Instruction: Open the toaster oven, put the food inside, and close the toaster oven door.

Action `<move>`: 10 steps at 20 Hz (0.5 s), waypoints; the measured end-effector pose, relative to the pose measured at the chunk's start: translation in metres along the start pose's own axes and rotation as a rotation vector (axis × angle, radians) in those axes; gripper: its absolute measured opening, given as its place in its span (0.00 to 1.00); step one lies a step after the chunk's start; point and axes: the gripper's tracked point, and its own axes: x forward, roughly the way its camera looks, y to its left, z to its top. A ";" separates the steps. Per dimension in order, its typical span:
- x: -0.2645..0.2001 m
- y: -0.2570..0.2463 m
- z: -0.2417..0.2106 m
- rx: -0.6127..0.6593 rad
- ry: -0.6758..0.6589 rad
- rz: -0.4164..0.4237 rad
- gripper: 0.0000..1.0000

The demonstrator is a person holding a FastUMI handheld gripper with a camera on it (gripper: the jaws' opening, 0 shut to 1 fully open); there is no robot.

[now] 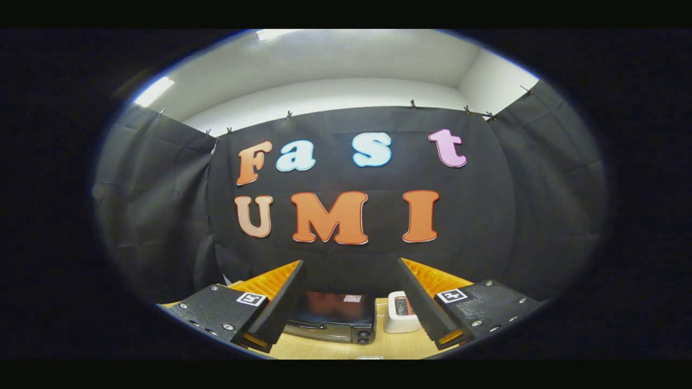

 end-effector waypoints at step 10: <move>-0.021 -0.027 0.058 -0.077 -0.164 -0.028 0.98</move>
